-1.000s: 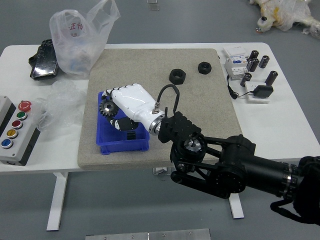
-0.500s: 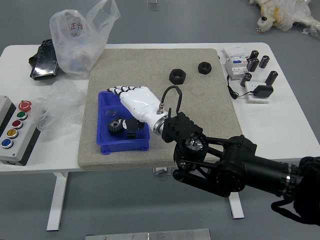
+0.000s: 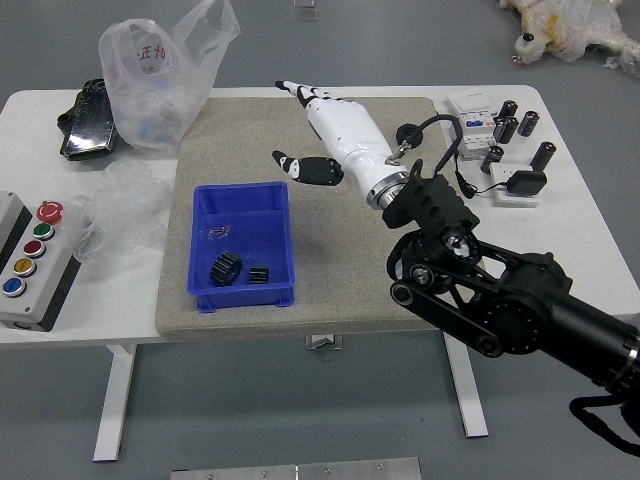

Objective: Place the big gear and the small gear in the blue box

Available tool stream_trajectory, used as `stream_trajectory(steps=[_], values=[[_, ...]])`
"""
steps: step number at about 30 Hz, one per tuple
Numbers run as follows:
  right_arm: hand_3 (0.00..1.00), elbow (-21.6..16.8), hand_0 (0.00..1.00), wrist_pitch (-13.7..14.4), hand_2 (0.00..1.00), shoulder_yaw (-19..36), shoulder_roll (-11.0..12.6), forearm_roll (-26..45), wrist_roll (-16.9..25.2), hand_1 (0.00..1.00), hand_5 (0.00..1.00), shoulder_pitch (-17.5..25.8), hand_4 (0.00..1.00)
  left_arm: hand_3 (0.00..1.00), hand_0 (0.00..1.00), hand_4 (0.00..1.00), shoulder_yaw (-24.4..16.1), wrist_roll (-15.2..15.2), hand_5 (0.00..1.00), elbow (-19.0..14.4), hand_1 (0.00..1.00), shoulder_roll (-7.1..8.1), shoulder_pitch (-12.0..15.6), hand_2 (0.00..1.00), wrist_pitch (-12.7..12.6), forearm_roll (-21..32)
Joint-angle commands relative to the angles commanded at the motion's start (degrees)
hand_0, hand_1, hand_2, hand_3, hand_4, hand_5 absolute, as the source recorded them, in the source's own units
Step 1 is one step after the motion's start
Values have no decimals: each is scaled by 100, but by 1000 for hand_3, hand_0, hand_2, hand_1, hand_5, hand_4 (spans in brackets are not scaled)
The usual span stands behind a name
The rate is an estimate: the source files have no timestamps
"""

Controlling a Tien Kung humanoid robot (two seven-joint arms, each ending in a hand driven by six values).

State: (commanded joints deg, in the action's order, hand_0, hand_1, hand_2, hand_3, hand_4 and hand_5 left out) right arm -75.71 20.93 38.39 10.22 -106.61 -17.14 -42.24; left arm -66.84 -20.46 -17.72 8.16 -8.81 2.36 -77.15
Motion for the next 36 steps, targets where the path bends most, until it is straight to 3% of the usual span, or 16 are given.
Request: stream_trajectory(steps=[8,15,16,21,22,27,28,36], values=[[852,-216,544,278,845,1152,429,980,827,785,290,836,701,712,761,733,30,35,556,15,597,-5,18,556,-18,44],[840,-553,573,155,831,2056,838,1965,1624,779,316,1699,714,712,761,733,73,104,556,45,597,-4,-6,556,-12,61],[827,-622,591,122,813,2190,907,2107,1748,772,393,1837,747,712,761,734,88,121,556,51,597,2,-16,556,-14,71],[827,-770,591,13,813,2830,1157,2795,2271,772,393,2521,747,712,761,734,96,139,556,62,597,19,-27,556,-11,69],[815,-769,595,3,798,2935,1178,2900,2318,765,447,2628,764,712,761,735,87,134,556,61,597,20,-25,556,-6,58],[815,-805,595,-8,798,3319,1179,3133,2399,765,447,2890,764,712,761,735,98,140,556,61,597,35,-53,556,14,44],[803,-823,593,-7,796,3353,1171,3118,2394,760,388,2893,741,712,761,734,116,151,556,63,597,40,-63,556,11,62],[800,-1006,588,58,831,3725,1190,2998,2412,757,389,3019,746,713,760,736,280,222,557,80,597,47,-88,556,-34,287]])
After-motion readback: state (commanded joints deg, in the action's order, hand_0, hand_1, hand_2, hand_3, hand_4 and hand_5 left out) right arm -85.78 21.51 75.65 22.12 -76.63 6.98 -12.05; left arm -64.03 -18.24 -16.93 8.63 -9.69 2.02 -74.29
